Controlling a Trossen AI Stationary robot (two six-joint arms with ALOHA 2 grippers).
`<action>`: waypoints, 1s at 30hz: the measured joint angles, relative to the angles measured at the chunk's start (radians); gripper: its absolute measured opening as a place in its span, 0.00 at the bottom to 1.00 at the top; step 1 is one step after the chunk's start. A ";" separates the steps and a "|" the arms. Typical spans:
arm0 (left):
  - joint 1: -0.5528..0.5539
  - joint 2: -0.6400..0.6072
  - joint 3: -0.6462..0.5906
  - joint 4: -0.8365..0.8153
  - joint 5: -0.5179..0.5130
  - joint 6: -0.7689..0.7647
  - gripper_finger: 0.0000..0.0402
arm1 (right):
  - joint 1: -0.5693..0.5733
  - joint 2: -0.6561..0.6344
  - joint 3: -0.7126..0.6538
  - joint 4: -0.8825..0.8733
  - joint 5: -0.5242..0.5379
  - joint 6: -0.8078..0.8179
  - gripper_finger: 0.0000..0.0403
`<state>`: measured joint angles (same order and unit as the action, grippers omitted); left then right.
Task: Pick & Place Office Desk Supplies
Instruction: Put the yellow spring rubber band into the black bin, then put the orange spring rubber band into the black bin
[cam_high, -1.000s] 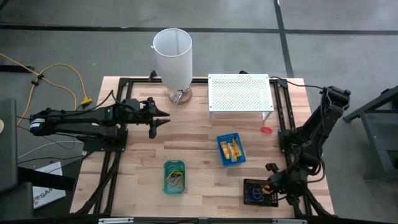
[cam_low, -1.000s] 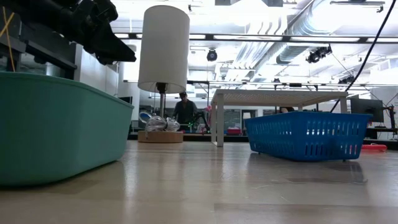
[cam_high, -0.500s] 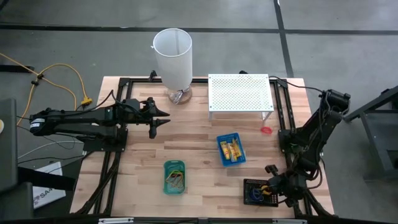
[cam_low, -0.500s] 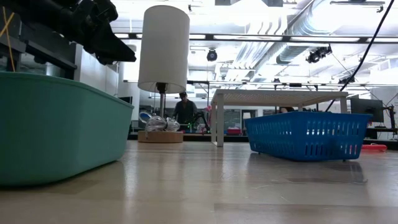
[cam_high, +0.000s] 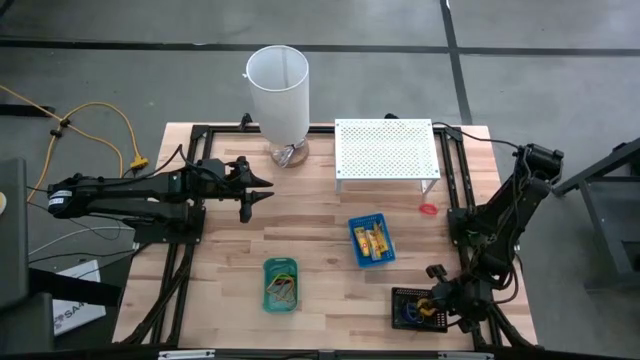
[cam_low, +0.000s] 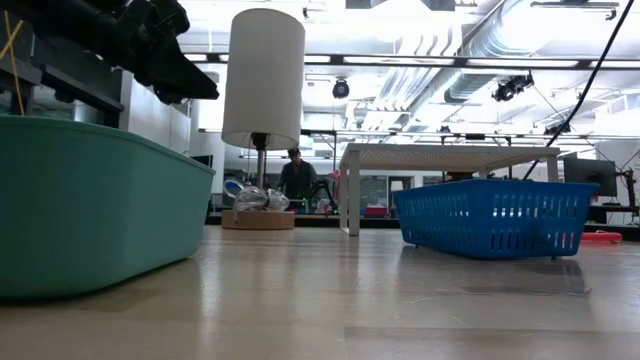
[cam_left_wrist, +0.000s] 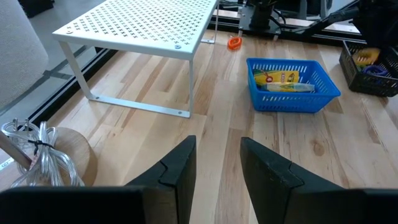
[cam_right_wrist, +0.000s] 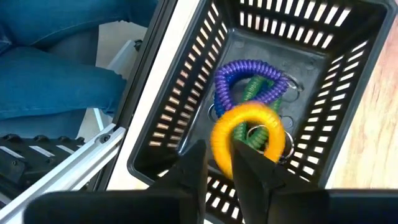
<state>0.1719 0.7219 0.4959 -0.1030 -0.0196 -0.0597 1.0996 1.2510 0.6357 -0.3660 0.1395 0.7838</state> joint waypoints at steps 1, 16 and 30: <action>0.000 0.000 0.000 0.000 0.000 0.000 0.30 | 0.000 0.000 0.000 0.000 0.000 0.000 0.15; 0.000 0.000 0.000 0.000 0.000 0.000 0.30 | -0.025 0.000 0.000 0.000 0.015 0.005 0.17; 0.000 0.000 0.000 0.000 0.000 0.000 0.30 | -0.301 -0.002 -0.001 -0.072 -0.019 -0.028 0.17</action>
<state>0.1715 0.7219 0.4961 -0.1031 -0.0197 -0.0600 0.7988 1.2491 0.6350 -0.4378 0.1201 0.7553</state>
